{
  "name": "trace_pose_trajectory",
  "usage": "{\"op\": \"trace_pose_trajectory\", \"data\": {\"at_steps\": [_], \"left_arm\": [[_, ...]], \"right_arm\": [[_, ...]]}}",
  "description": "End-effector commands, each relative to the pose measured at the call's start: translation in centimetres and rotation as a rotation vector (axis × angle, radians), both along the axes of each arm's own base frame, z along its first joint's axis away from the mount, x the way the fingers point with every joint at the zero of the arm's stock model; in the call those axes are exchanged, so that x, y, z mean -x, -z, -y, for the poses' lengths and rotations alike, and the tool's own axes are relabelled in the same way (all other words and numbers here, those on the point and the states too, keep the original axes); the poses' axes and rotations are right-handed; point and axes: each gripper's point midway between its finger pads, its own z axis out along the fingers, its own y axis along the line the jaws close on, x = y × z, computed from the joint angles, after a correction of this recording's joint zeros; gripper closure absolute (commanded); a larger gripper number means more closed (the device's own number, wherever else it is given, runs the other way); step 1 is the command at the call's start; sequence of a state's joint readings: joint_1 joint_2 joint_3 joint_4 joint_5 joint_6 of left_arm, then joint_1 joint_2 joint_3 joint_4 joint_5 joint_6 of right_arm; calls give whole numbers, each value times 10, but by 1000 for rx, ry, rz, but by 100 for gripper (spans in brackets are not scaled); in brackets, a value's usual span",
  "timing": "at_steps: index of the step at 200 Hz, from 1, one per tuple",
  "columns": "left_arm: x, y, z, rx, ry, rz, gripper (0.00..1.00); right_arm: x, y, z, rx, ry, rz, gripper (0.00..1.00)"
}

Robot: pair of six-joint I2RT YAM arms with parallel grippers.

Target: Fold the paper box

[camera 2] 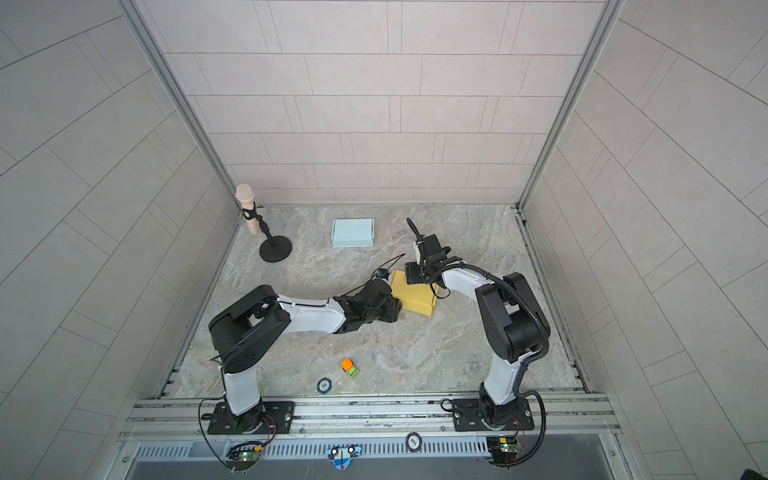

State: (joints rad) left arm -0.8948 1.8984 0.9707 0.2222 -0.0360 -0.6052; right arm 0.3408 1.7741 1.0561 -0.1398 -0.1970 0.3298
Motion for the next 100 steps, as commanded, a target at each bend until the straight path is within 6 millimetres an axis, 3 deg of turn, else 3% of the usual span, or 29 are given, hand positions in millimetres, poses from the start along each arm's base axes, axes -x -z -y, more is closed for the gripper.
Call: {"op": "trace_pose_trajectory", "data": {"at_steps": [1, 35, 73, 100], "left_arm": [[-14, 12, -12, -63, -62, 15, 32], [-21, 12, -14, -73, -88, 34, 26], [-25, 8, -11, -66, -101, 47, 2], [-22, 2, -21, -71, -115, 59, 0]], "right_arm": [[51, 56, 4, 47, -49, -232, 35], [54, 58, 0, 25, -62, -245, 36], [61, 61, -5, 3, -76, -261, 37], [61, 57, -1, 9, -67, -245, 37]]}}
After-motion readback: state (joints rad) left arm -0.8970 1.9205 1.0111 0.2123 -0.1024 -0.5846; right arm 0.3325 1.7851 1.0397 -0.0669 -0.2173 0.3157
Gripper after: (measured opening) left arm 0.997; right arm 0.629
